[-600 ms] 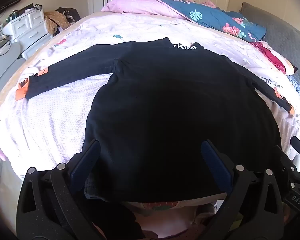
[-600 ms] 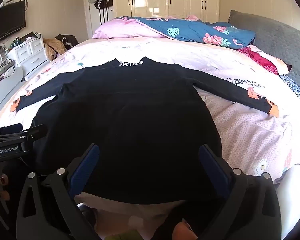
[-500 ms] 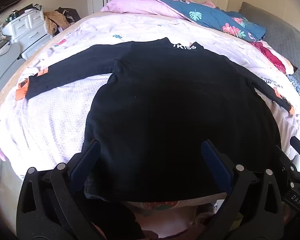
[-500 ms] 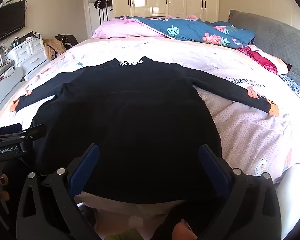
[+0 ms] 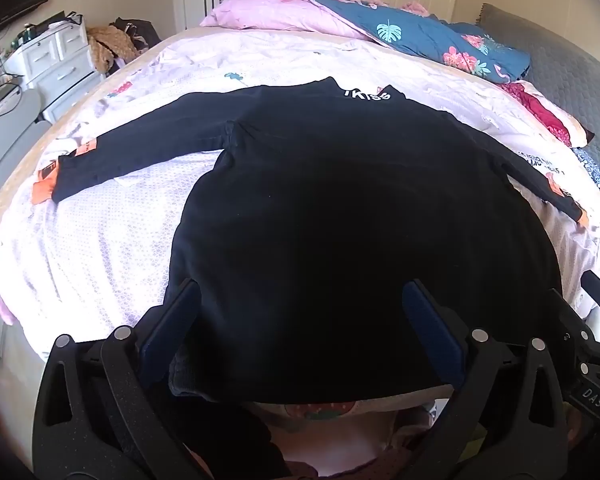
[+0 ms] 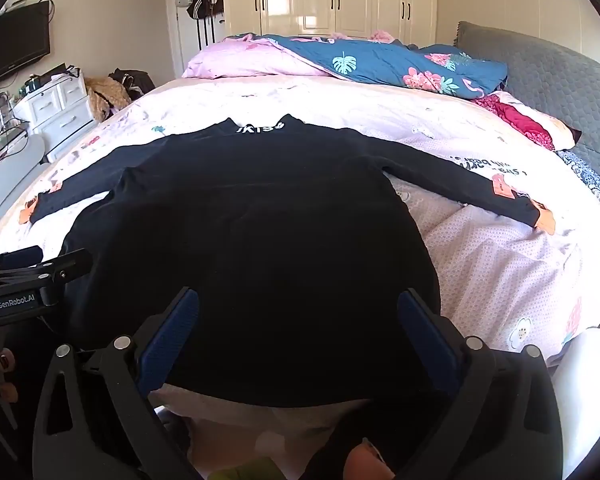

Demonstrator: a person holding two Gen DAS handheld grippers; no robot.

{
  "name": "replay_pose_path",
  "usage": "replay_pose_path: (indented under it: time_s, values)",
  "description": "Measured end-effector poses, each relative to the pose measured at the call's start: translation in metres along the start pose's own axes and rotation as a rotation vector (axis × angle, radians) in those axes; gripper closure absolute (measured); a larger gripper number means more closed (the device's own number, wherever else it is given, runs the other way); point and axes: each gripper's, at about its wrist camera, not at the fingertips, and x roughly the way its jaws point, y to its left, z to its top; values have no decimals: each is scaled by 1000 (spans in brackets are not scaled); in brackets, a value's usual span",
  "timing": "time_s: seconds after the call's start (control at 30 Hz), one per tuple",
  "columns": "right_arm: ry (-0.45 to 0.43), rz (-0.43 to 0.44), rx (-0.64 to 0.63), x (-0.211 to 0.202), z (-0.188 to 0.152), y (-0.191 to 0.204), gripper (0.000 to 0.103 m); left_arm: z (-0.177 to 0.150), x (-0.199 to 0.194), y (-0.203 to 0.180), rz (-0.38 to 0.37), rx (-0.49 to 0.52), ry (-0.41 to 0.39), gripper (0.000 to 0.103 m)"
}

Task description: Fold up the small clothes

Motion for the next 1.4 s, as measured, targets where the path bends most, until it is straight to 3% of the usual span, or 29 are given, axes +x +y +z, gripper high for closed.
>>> replay_pose_path:
  time_s: [1.4]
  values:
    - [-10,-6,5,-3,0,-2,4,-2,-4,2,10,10,-12,8]
